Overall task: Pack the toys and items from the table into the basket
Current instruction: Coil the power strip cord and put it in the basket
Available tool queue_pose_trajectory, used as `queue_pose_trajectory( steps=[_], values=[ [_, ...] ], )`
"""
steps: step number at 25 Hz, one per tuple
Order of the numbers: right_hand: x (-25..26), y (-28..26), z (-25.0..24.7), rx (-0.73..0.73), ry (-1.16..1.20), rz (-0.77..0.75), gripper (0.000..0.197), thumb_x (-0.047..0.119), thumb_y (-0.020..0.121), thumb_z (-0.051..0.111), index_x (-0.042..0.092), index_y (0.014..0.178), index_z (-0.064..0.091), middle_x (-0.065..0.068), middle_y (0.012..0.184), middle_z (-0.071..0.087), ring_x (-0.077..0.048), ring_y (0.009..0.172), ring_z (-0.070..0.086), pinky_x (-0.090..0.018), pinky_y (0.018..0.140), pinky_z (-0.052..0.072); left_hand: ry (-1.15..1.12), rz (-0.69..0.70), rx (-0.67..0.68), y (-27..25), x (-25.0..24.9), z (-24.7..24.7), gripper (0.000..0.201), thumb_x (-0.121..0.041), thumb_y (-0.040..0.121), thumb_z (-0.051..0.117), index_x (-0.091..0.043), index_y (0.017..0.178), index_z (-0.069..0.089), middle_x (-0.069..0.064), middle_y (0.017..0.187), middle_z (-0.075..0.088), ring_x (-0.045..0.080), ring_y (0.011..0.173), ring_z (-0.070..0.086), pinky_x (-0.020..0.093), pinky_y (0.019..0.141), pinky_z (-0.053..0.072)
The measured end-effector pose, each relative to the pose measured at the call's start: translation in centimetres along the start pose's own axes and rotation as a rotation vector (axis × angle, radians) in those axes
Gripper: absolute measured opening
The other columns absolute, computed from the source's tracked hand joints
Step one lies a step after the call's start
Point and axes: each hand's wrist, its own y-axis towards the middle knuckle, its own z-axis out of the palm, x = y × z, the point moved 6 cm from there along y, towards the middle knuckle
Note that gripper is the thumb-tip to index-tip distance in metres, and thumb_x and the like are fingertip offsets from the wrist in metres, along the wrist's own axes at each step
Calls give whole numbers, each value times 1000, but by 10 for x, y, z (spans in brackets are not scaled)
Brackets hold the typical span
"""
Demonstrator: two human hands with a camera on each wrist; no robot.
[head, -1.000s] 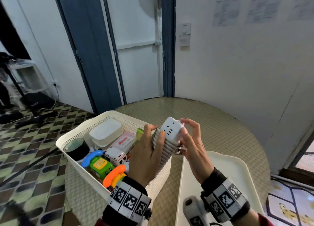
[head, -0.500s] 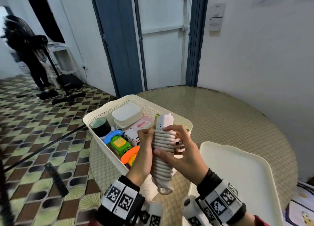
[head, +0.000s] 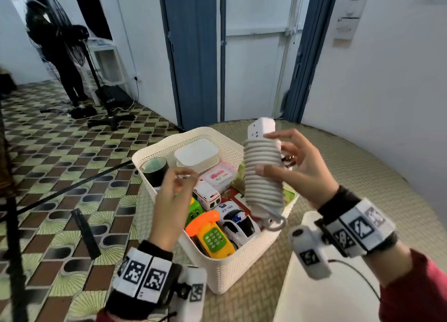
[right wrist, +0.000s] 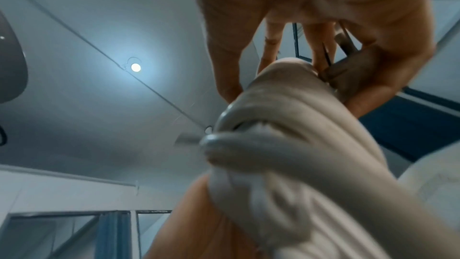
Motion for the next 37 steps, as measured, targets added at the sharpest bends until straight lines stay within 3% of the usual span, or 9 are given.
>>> queue_pose_trajectory(
  steps=[2,5,11,14,16,19,25,29,37],
  values=[
    [0,31,-3,45,-199,-9,53,14,67,81,28,109,53,9,105,63,1,90,63,-13,68,52,237,51,-171,28,28,-37,18,-23,88,64,-21,104,59,0,112,62,21,112,55,36,88,45],
    [-27,74,18,246,-500,-9,54,20,69,81,29,111,48,9,102,60,-2,89,61,-14,72,49,352,-54,-233,61,77,-65,59,-13,80,71,-20,133,45,9,133,49,27,126,44,45,103,38],
    [-125,117,71,706,-824,108,53,21,69,81,20,110,47,8,81,59,-6,71,53,-23,64,40,132,-91,-186,70,121,-57,71,7,87,58,-13,148,29,4,147,39,9,114,45,-3,66,39],
    [-166,120,87,854,-924,239,55,23,68,82,19,109,46,11,70,49,-6,66,47,-19,58,33,49,-113,-200,71,132,-61,69,6,87,58,-17,147,32,0,136,48,16,116,53,-2,66,42],
    [-183,117,95,944,-1004,289,60,27,67,82,17,113,44,1,82,55,-17,78,50,-25,63,35,37,-115,-201,71,139,-64,71,3,87,59,-21,148,32,4,135,51,24,116,56,1,66,43],
    [-191,117,97,971,-1093,328,67,31,68,82,15,118,42,-10,102,57,-26,96,53,-28,73,37,44,-117,-213,69,145,-68,72,2,86,60,-25,147,33,14,131,56,30,110,59,6,66,44],
    [-188,116,107,1061,-1495,284,74,54,60,80,30,119,43,-5,118,41,-31,114,41,-45,89,39,-6,-120,-183,71,152,-68,70,0,85,60,-27,145,35,27,122,57,43,106,56,6,58,43],
    [-174,117,110,1321,-1310,292,65,25,72,80,25,129,49,-1,108,35,-25,116,42,-23,83,32,-2,-105,-166,70,149,-66,68,0,86,60,-25,145,36,29,117,59,44,105,56,6,56,42],
    [-182,103,111,1164,-1387,297,77,10,63,84,12,123,36,-11,124,46,-27,110,49,-36,88,42,36,-125,-152,73,151,-67,69,-2,86,61,-25,146,33,25,129,53,42,112,54,6,62,45]
  ],
)
